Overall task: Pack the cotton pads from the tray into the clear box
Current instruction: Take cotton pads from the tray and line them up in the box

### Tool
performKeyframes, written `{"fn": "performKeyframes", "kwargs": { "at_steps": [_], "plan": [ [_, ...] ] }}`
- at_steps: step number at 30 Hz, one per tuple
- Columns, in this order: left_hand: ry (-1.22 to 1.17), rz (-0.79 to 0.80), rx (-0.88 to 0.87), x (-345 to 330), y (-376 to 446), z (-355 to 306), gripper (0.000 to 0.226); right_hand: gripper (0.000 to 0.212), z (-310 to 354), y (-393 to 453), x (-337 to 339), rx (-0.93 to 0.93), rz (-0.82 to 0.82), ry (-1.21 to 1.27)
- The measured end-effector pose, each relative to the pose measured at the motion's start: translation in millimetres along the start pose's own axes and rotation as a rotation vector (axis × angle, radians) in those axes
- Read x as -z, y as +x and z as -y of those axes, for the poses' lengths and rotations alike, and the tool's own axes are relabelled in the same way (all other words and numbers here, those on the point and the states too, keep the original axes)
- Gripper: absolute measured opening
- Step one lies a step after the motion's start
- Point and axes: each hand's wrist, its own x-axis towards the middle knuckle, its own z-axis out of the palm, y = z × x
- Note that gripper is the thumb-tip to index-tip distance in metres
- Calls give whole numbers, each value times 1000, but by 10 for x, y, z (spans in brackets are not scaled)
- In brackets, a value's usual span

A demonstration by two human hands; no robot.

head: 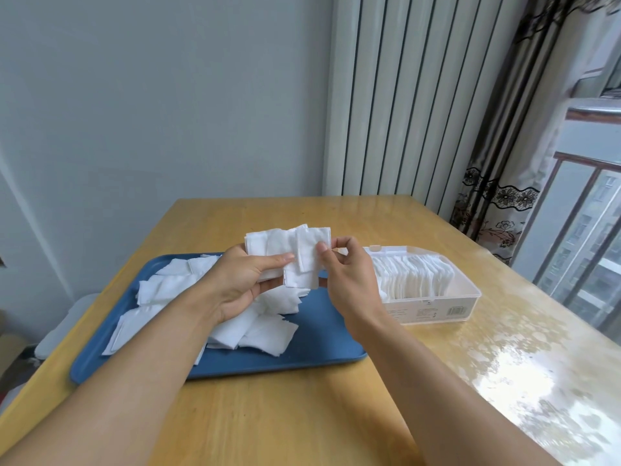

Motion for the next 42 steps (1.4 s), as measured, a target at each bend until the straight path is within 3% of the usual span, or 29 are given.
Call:
{"fn": "performKeyframes", "kwargs": {
  "at_steps": [5,9,17,22,31,42],
  "plan": [
    [-66,-121,-8,45,45,6,24,5,72,51,92,70,-199,108],
    [-53,-124,2,44,53,20,24,6,109,21,70,51,-67,103],
    [54,20,-67,-88,16,93,27,33,170,-79,-22,-176,145,421],
    [135,42,-106,-81,26,116,29,39,154,-74,-22,-225,129,378],
    [217,80,-102,-96,10,157,49,13,80,-46,-18,-222,48,229],
    [85,-93,-64,-69,52,139,32,9,106,-53,-21,-112,23,102]
  ]
}}
